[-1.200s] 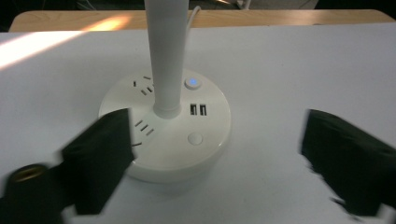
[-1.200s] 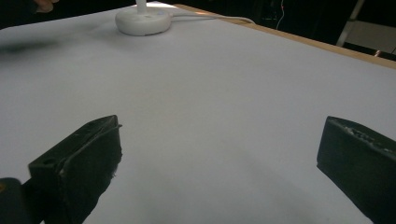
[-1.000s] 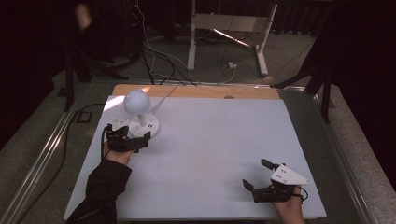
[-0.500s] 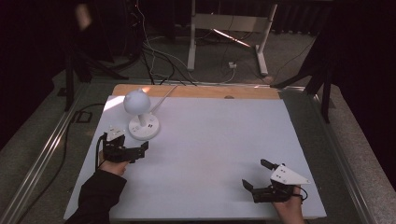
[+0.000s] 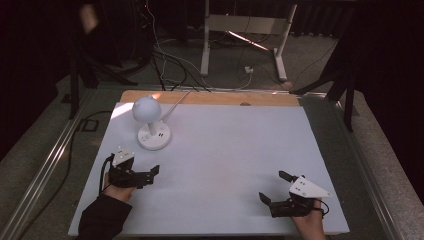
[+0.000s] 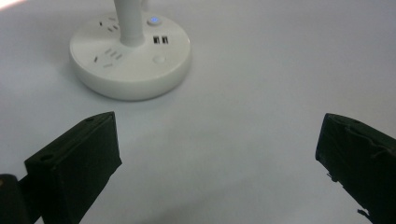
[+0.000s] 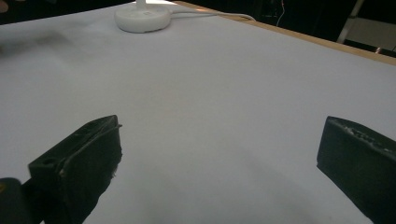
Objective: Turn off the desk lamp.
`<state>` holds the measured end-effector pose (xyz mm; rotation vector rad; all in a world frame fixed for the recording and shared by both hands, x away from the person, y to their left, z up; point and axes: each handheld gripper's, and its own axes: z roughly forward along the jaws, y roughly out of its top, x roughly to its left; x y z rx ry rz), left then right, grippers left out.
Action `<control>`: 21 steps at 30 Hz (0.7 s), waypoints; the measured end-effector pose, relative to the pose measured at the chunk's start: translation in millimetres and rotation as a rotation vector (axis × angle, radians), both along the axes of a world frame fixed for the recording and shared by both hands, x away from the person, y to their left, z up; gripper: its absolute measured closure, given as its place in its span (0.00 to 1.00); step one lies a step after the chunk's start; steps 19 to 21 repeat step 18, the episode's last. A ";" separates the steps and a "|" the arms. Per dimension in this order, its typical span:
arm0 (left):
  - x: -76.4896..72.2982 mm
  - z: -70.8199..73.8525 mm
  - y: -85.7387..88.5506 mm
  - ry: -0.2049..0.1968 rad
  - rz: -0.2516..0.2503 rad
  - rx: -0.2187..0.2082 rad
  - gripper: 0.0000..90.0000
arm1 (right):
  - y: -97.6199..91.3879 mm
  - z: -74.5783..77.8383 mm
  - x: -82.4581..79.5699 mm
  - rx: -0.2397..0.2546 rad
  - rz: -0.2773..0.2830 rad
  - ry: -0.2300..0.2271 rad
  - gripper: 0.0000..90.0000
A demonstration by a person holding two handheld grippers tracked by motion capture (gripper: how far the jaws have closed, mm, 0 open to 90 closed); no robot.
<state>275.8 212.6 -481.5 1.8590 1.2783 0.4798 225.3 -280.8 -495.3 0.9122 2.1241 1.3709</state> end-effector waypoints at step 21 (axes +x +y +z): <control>-24.0 -19.3 5.1 0.022 -0.023 0.032 0.01 | 0.8 -0.9 0.3 -0.007 0.003 0.005 0.00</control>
